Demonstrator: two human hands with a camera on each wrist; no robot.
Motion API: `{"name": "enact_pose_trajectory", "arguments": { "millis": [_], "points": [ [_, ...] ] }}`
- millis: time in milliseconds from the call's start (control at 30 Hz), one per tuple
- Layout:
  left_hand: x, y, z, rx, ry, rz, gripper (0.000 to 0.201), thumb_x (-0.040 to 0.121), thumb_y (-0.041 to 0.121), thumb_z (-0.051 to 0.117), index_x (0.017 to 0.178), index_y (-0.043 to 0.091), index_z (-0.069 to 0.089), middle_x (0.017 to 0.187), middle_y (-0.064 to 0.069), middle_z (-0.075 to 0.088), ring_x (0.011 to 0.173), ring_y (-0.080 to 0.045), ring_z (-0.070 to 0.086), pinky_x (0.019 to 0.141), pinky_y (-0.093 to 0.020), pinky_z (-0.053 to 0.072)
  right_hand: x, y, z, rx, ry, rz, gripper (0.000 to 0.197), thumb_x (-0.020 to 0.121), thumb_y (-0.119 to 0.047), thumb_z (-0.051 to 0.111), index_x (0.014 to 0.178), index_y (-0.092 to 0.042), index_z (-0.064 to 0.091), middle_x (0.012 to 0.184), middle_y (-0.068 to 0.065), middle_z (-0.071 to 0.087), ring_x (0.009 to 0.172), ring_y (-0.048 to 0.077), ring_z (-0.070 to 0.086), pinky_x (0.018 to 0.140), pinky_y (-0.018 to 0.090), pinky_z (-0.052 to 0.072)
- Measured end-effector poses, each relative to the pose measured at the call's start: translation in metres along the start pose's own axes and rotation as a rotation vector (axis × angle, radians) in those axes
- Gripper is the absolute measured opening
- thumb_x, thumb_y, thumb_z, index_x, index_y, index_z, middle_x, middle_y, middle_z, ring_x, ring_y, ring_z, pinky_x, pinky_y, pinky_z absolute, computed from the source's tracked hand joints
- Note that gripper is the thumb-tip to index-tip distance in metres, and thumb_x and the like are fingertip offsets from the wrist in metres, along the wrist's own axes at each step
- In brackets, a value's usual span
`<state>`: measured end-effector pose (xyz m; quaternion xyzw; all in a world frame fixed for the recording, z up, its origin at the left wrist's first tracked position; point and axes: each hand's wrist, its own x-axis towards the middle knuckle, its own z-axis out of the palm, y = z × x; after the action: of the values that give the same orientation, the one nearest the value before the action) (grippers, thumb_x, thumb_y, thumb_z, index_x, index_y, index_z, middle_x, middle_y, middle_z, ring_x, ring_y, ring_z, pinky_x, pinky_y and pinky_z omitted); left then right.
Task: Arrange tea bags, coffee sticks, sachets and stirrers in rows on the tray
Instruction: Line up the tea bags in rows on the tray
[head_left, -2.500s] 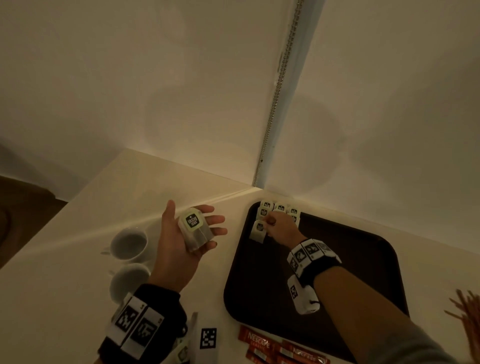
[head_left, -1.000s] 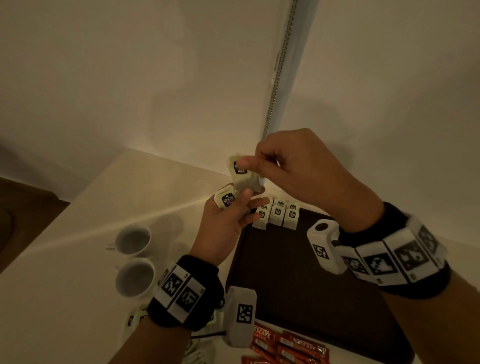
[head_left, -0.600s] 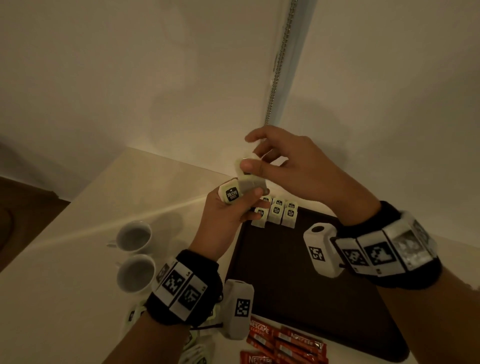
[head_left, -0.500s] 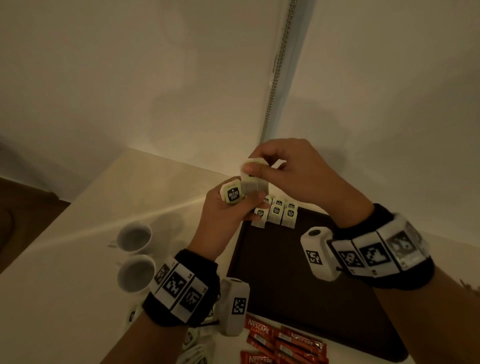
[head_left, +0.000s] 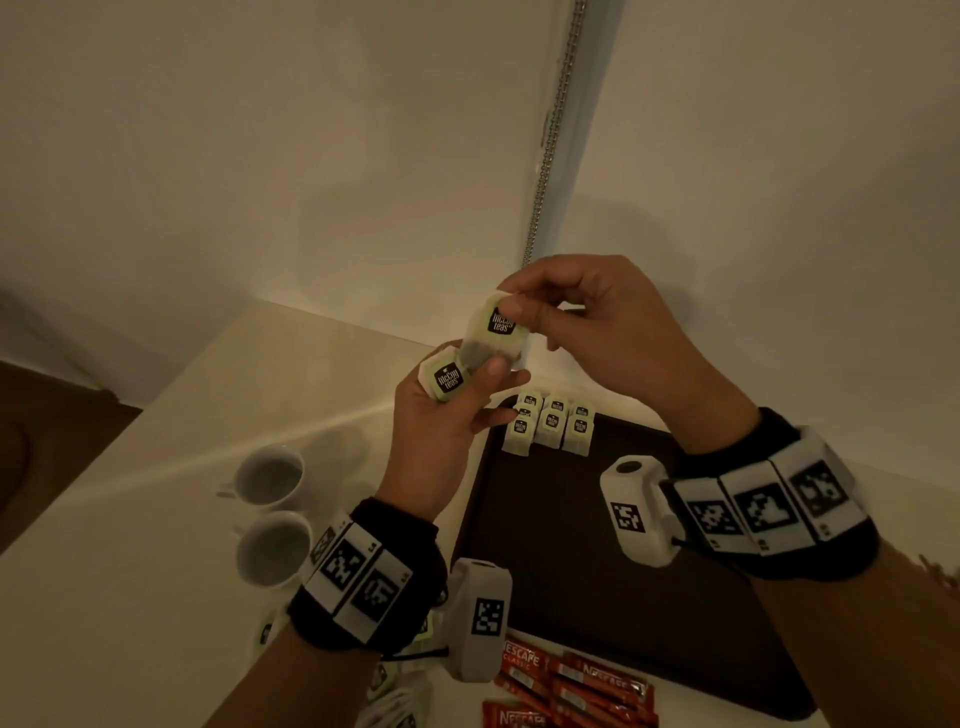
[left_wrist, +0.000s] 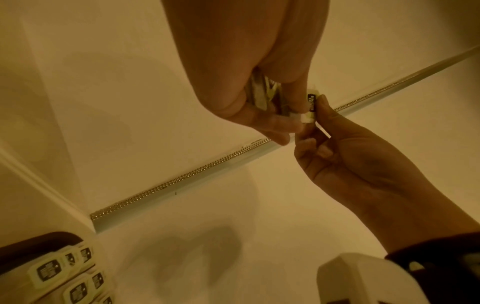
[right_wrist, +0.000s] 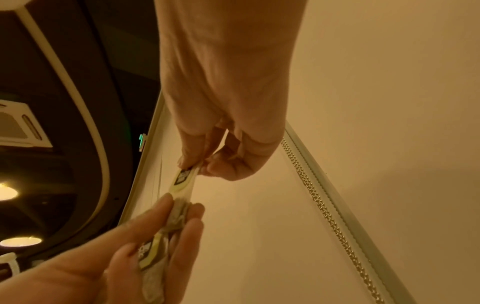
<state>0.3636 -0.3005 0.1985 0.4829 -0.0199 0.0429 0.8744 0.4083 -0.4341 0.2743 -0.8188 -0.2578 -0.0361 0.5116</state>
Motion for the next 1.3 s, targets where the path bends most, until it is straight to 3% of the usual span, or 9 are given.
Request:
{"name": "enact_pose_trajectory", "arguments": {
  "millis": [133,233,333,400,533,633,867,1000,1300],
  "points": [
    [0.000,-0.006,-0.004,0.004,0.018,-0.041,0.025,0.078,0.028,0.060,0.100,0.015,0.060,0.088,0.000,0.072,0.082,-0.018,0.071,0.056,-0.019,0.052,-0.002,0.002,-0.002,-0.035,0.052,-0.012,0.007,0.084,-0.021,0.069,0.085,-0.028,0.069,0.076,-0.007,0.068,0.071,0.007,0.060,0.062,0.013,0.045],
    [0.002,-0.009,-0.015,-0.044,0.127,-0.112,0.033,0.090,0.040,0.045,0.103,0.013,0.060,0.090,-0.002,0.073,0.087,-0.018,0.070,0.066,-0.023,0.053,-0.004,0.021,-0.006,-0.062,0.082,0.066,0.011,0.084,-0.018,0.068,0.086,-0.028,0.068,0.073,-0.015,0.064,0.065,-0.001,0.057,0.058,0.010,0.044],
    [0.005,-0.010,-0.029,-0.059,0.199,-0.146,0.039,0.100,0.039,0.033,0.098,0.011,0.062,0.090,-0.003,0.074,0.087,-0.018,0.071,0.068,-0.024,0.054,-0.013,0.065,-0.004,-0.260,-0.038,0.228,0.015,0.088,-0.012,0.063,0.099,-0.019,0.069,0.080,-0.015,0.062,0.063,-0.008,0.056,0.061,0.004,0.044],
    [0.006,-0.010,-0.033,-0.043,0.196,-0.159,0.041,0.100,0.039,0.032,0.097,0.012,0.062,0.089,-0.002,0.074,0.085,-0.018,0.071,0.067,-0.024,0.055,-0.023,0.102,0.003,-0.371,-0.143,0.353,0.019,0.089,-0.009,0.061,0.105,-0.013,0.068,0.095,-0.004,0.067,0.076,-0.003,0.056,0.067,0.000,0.040],
    [0.009,-0.008,-0.033,-0.056,0.148,-0.217,0.047,0.091,0.051,0.036,0.097,0.012,0.063,0.090,-0.005,0.074,0.084,-0.019,0.071,0.064,-0.024,0.056,-0.046,0.165,0.021,-0.399,-0.274,0.626,0.021,0.090,-0.012,0.059,0.110,-0.010,0.063,0.109,0.002,0.060,0.094,0.011,0.054,0.086,0.026,0.048],
    [0.010,-0.008,-0.033,-0.090,0.109,-0.263,0.059,0.090,0.058,0.027,0.099,0.012,0.063,0.093,-0.009,0.073,0.083,-0.021,0.071,0.063,-0.025,0.056,-0.059,0.200,0.031,-0.406,-0.274,0.641,0.017,0.089,-0.010,0.060,0.105,-0.005,0.063,0.110,0.009,0.063,0.095,0.016,0.057,0.086,0.027,0.048],
    [0.015,-0.014,-0.039,-0.103,0.100,-0.282,0.073,0.092,0.062,0.013,0.101,0.009,0.063,0.091,-0.013,0.072,0.078,-0.025,0.071,0.060,-0.025,0.056,-0.055,0.239,0.039,-0.385,-0.093,0.696,0.016,0.086,-0.008,0.064,0.101,-0.002,0.063,0.104,0.010,0.065,0.088,0.011,0.054,0.067,0.009,0.038],
    [0.018,-0.018,-0.042,-0.078,0.092,-0.299,0.074,0.093,0.063,0.011,0.100,0.010,0.063,0.090,-0.012,0.072,0.077,-0.024,0.071,0.060,-0.025,0.056,-0.048,0.251,0.042,-0.364,-0.041,0.726,0.014,0.085,-0.007,0.065,0.098,-0.002,0.064,0.105,0.012,0.065,0.100,0.022,0.060,0.081,0.022,0.043],
    [0.020,-0.025,-0.046,-0.057,0.068,-0.412,0.074,0.090,0.066,0.008,0.110,0.015,0.058,0.095,-0.020,0.072,0.078,-0.031,0.071,0.056,-0.029,0.057,-0.040,0.263,0.046,-0.364,0.009,0.788,0.014,0.086,-0.004,0.062,0.099,-0.001,0.062,0.105,0.014,0.064,0.100,0.025,0.060,0.082,0.029,0.048]
  ]
}}
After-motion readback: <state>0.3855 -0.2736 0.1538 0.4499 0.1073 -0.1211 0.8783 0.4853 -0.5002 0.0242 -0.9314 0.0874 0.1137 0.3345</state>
